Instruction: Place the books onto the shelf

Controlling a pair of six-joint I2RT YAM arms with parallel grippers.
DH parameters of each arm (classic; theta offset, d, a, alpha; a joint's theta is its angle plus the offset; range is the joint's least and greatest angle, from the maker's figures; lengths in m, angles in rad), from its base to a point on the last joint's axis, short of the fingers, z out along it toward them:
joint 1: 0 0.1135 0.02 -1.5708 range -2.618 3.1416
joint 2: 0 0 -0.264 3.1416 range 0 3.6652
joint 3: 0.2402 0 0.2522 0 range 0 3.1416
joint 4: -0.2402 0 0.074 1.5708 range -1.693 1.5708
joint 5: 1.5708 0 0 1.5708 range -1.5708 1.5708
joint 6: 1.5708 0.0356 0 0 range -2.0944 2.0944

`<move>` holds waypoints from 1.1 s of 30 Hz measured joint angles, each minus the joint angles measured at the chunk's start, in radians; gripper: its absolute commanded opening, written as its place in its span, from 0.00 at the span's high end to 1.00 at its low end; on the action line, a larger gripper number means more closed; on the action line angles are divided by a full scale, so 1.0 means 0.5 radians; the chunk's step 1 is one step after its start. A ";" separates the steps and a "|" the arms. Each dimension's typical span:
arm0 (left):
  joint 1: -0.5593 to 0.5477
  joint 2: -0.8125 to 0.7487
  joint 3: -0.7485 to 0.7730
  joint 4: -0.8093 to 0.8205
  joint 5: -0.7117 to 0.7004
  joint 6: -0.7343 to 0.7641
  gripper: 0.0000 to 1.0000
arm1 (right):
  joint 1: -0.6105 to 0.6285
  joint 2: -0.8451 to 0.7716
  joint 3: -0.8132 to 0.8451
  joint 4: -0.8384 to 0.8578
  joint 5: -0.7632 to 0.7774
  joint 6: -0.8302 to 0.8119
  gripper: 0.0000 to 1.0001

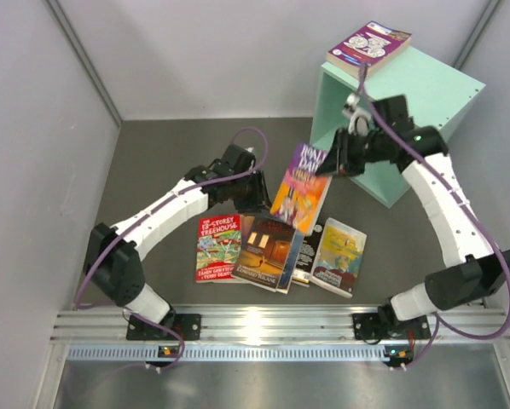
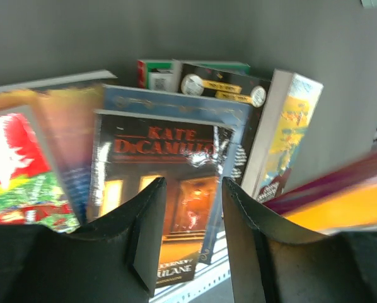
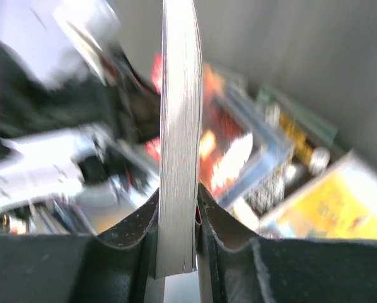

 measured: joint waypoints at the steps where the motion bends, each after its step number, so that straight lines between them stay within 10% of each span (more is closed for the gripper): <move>1: 0.035 0.000 0.008 -0.018 0.001 0.017 0.54 | -0.047 0.049 0.159 -0.016 -0.010 -0.001 1.00; 8: 0.092 -0.001 0.009 -0.143 0.023 0.086 0.54 | -0.414 0.521 1.177 0.222 -0.261 0.307 1.00; 17: 0.091 -0.034 -0.138 -0.175 0.114 0.106 0.55 | -0.896 1.437 1.949 1.846 -0.517 1.583 1.00; 33: 0.092 -0.188 -0.233 -0.256 0.116 0.116 0.56 | -1.186 1.846 1.862 2.294 -0.589 2.074 1.00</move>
